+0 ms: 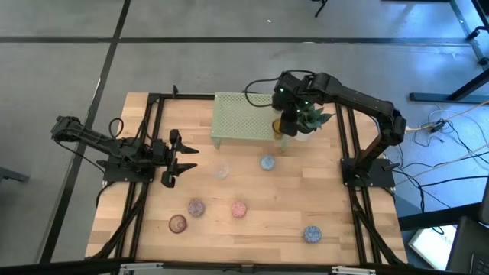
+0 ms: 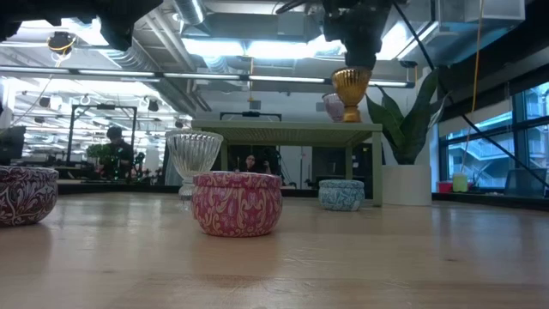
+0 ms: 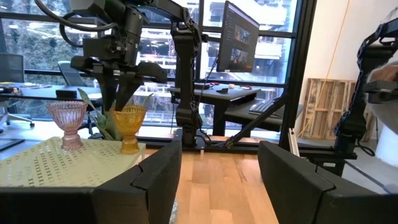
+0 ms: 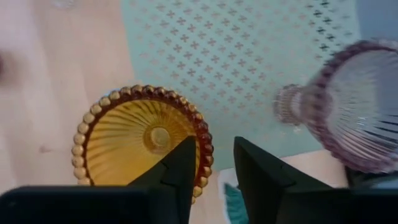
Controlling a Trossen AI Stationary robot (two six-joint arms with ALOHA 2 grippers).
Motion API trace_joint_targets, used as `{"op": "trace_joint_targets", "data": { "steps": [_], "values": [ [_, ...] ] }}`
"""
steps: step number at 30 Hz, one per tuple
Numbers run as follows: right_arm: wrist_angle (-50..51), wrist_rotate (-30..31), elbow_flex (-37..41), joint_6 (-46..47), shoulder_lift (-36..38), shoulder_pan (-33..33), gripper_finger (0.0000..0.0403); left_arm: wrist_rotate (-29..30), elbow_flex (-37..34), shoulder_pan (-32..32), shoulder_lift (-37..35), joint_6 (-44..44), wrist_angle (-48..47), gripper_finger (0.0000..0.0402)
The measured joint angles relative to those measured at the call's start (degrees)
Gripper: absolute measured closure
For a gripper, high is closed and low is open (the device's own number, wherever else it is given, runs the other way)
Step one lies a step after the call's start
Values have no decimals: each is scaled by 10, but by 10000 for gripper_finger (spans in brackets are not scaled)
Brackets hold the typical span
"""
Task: Pick & Place candle stick holders
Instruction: Align the orange glass candle holder with the purple glass candle holder on the shelf
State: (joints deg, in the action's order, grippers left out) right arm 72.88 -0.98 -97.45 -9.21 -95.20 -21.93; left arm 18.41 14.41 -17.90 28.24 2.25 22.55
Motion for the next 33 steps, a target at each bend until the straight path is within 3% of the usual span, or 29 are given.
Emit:
{"op": "trace_joint_targets", "data": {
  "steps": [33],
  "values": [
    [2,14,0,15,1,0,281,0,0,0,0,0,0,192]
  ]
}}
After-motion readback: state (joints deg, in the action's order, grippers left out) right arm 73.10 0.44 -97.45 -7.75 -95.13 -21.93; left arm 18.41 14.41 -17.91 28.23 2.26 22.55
